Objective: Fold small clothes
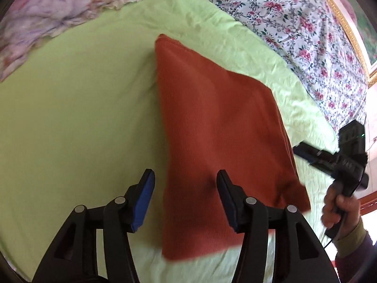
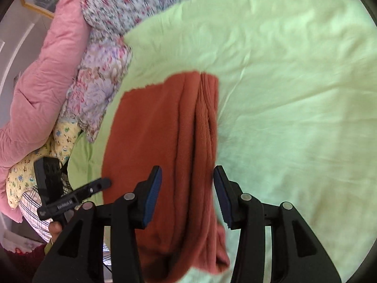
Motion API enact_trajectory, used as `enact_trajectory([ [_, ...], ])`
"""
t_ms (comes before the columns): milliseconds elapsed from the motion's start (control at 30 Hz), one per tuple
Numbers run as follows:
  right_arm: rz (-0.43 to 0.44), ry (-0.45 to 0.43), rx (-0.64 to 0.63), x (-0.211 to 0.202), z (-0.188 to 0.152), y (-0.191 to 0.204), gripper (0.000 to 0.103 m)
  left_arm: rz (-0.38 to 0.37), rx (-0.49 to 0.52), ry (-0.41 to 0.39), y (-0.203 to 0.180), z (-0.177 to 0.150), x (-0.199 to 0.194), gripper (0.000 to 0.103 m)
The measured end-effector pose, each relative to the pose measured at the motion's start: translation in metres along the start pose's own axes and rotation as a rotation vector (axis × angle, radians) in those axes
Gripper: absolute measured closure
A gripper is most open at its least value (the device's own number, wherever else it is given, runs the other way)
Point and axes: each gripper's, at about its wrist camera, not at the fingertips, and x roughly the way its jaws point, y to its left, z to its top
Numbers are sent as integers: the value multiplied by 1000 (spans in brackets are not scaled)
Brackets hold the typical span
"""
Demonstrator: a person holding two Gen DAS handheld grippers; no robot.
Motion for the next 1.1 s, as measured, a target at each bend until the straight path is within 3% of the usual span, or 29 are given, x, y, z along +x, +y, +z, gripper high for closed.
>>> enact_trajectory([
  [167,-22,-37,-17,-32,-24,17,56,45,-17,21,9,-57,-26,45],
  [333,12,8,2,-23,-47,33,56,117,39,54,5,-91,-9,45],
  [567,-61,110,23,5,-58,32,56,217,190,-13,-9,-95,13,39],
  [733,-35,146,106,14,-56,18,56,154,249,0,-12,-99,8,40],
  [967,4,176,137,22,-50,14,56,190,296,-7,-5,-96,11,38],
  [1033,9,177,120,24,-49,18,56,187,305,-12,-6,-95,12,42],
  [1067,0,177,96,25,-49,21,58,168,305,-17,-5,-95,12,55],
  [1100,-11,171,76,25,-50,23,70,137,301,-11,-7,-92,14,82],
])
